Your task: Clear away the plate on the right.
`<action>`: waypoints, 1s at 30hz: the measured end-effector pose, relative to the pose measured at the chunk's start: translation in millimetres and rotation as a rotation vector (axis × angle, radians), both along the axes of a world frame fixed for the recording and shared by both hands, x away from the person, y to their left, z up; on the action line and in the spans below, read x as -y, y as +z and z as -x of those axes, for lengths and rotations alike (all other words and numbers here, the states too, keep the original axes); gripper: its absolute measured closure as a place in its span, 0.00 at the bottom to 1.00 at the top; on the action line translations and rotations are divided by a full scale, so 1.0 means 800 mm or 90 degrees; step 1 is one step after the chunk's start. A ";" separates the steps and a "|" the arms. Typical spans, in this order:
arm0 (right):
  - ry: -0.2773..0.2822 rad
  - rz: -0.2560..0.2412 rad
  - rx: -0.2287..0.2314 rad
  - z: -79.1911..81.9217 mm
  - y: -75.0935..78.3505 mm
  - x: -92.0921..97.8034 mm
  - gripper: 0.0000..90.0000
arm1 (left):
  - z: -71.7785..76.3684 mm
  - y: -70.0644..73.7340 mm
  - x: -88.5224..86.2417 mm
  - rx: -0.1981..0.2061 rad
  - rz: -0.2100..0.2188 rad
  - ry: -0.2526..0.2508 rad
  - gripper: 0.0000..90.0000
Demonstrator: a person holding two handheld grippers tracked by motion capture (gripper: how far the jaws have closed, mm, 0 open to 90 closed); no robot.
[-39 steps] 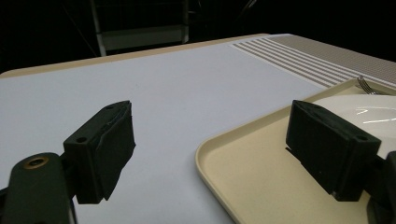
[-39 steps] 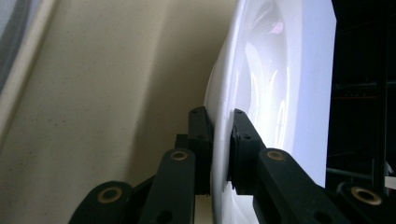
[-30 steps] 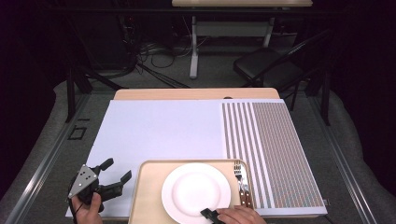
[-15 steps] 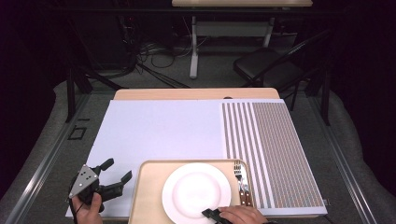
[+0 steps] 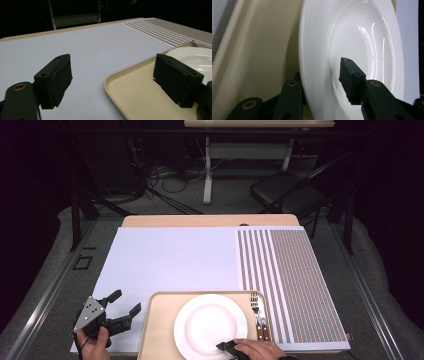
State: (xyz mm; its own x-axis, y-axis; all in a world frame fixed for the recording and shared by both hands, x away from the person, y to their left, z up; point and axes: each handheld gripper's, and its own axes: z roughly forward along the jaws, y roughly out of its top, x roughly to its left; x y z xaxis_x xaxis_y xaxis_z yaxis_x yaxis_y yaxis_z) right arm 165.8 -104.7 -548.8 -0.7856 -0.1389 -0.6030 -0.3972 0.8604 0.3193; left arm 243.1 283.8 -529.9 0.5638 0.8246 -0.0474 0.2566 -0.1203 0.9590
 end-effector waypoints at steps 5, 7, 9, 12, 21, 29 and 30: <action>0.007 -0.010 -0.005 0.000 0.000 0.000 0.64 | 0.000 0.000 0.000 -0.001 0.000 0.000 0.17; 0.008 -0.011 -0.008 0.000 0.001 0.001 0.63 | 0.000 0.000 0.001 -0.001 0.000 0.000 0.17; 0.009 -0.004 -0.010 0.000 0.003 0.001 0.59 | 0.000 0.000 0.001 -0.002 0.001 0.000 0.17; 0.010 -0.008 -0.029 -0.001 0.006 0.003 0.54 | 0.000 -0.001 0.001 -0.003 0.001 -0.001 0.17; 0.010 -0.021 -0.072 -0.005 0.013 0.008 0.53 | 0.000 0.000 0.001 -0.002 0.002 0.002 0.17; -0.005 -0.037 -0.116 -0.006 0.024 0.022 0.50 | 0.001 0.001 0.000 -0.002 0.001 0.004 0.17; -0.005 -0.040 -0.124 -0.007 0.027 0.024 0.50 | 0.001 0.001 0.000 -0.002 0.001 0.003 0.17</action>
State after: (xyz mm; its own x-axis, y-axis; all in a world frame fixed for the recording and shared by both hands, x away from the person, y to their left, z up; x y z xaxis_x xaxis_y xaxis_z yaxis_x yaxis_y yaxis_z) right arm 171.0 -123.9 -527.3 -0.8888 -0.1000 -0.4473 -0.3169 0.8391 0.4421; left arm 242.1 284.0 -529.3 0.5597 0.8272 -0.0507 0.2598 -0.1170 0.9585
